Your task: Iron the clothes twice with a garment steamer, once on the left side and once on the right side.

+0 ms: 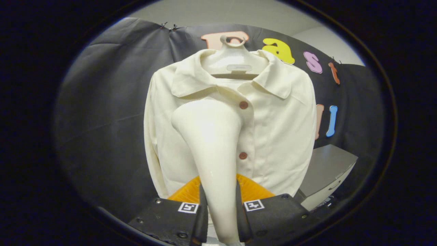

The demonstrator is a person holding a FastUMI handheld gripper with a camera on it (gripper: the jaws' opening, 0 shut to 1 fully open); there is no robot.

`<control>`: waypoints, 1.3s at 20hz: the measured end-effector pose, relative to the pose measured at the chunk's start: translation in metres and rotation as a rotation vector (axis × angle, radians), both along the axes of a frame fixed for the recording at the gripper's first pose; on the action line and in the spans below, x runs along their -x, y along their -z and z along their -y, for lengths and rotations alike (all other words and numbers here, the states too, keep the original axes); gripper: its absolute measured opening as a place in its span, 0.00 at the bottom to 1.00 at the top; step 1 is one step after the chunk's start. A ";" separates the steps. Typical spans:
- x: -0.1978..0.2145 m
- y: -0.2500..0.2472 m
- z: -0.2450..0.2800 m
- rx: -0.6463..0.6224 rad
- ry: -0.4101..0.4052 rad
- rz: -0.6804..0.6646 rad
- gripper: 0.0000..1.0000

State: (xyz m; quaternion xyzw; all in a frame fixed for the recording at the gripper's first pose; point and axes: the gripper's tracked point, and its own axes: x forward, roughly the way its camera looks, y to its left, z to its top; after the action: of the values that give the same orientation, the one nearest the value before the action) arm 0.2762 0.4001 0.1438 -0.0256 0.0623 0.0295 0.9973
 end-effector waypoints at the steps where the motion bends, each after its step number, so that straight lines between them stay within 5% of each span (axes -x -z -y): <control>1: -0.001 0.007 0.000 0.009 0.009 0.001 0.34; 26: -0.002 0.192 -0.009 0.058 0.164 -0.132 0.35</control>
State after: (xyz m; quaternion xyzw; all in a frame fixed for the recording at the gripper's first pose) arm 0.2787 0.4092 -0.0483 -0.0474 0.1304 -0.0526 0.9889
